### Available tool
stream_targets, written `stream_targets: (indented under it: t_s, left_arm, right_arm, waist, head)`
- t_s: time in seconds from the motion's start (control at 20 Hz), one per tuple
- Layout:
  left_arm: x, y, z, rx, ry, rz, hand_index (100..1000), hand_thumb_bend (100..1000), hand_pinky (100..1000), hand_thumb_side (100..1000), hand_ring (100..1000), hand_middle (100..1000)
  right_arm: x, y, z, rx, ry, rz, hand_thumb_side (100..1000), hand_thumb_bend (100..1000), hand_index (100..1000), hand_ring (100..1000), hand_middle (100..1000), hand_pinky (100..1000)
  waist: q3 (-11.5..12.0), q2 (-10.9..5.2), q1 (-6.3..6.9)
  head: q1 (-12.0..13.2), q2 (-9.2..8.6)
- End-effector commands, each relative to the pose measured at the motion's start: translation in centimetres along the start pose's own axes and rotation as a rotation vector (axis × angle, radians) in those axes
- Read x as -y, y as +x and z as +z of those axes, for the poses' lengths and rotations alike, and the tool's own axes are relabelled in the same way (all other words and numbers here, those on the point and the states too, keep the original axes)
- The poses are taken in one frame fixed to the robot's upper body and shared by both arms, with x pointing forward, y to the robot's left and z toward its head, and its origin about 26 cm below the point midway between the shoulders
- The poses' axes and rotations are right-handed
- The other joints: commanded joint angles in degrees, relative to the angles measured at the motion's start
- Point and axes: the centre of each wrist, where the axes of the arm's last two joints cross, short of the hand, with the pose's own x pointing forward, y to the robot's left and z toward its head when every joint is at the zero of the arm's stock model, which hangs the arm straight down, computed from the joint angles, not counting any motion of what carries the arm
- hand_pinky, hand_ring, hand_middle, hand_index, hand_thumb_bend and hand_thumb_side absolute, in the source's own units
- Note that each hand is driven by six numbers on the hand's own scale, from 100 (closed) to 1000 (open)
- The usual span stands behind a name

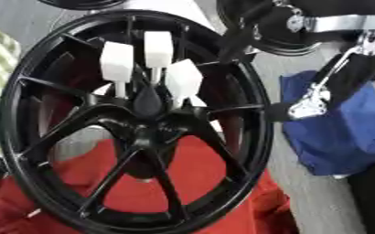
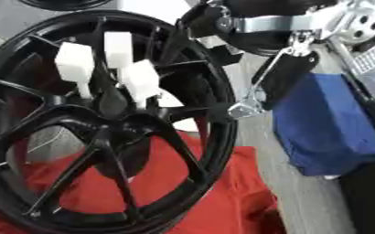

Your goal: Pull the pin out of the wheel hub.

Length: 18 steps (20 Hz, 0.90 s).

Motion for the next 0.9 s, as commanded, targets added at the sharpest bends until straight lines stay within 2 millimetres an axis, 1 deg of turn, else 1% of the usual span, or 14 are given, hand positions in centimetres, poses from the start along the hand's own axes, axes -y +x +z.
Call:
stream_targets:
  t_s: [0.05,0.1,0.3,0.4,0.7,0.85,0.9]
  left_arm:
    - [0.8,1.0,-0.4,0.027,-0.023,0.021,729,103,672,927,551,488]
    - [1.1,1.0,-0.4,0.028,-0.031,0.027,729,104,672,928,551,488]
    - [2.1,1.3,-0.3,0.033,-0.057,0.042,728,106,672,930,552,488]
    - [2.4,1.4,-0.4,0.036,-0.064,0.048,728,108,672,930,552,488]
    - [3.0,1.7,-0.4,0.042,-0.078,0.059,728,110,672,932,552,489]
    - [3.1,1.8,-0.4,0.042,-0.08,0.062,728,111,672,933,552,489]
    - [3.1,1.8,-0.4,0.043,-0.08,0.063,728,111,673,933,553,489]
  right_arm:
    - [0.8,0.4,0.1,-0.041,-0.038,0.02,251,345,854,862,763,854]
    - [0.8,0.5,0.0,-0.065,-0.059,0.011,257,313,848,848,756,833]
    - [0.8,0.5,-0.1,-0.19,-0.165,-0.032,276,246,838,812,736,785]
    - [0.7,0.5,-0.3,-0.249,-0.204,-0.044,283,251,834,801,732,776]
    - [0.2,0.6,-0.9,-0.322,-0.224,-0.065,306,226,813,784,712,757]
    - [-0.1,0.6,-1.2,-0.343,-0.215,-0.08,306,244,803,758,693,732]
    - [-0.2,0.6,-1.3,-0.342,-0.211,-0.083,312,260,802,741,692,711]
  waist:
    - [0.6,-1.35,0.59]
    - [1.1,-1.22,0.59]
    - [2.3,-0.75,0.49]
    - [2.8,-0.55,0.42]
    - [3.7,-0.14,0.14]
    - [3.9,-0.09,-0.03]
    - [4.0,-0.08,-0.08]
  head:
    - [-1.2,-0.63]
    - [-1.8,-0.8]
    - [-3.8,-1.04]
    - [-4.5,-1.06]
    - [-5.5,-0.8]
    - [-5.5,-0.63]
    - [-5.5,-0.58]
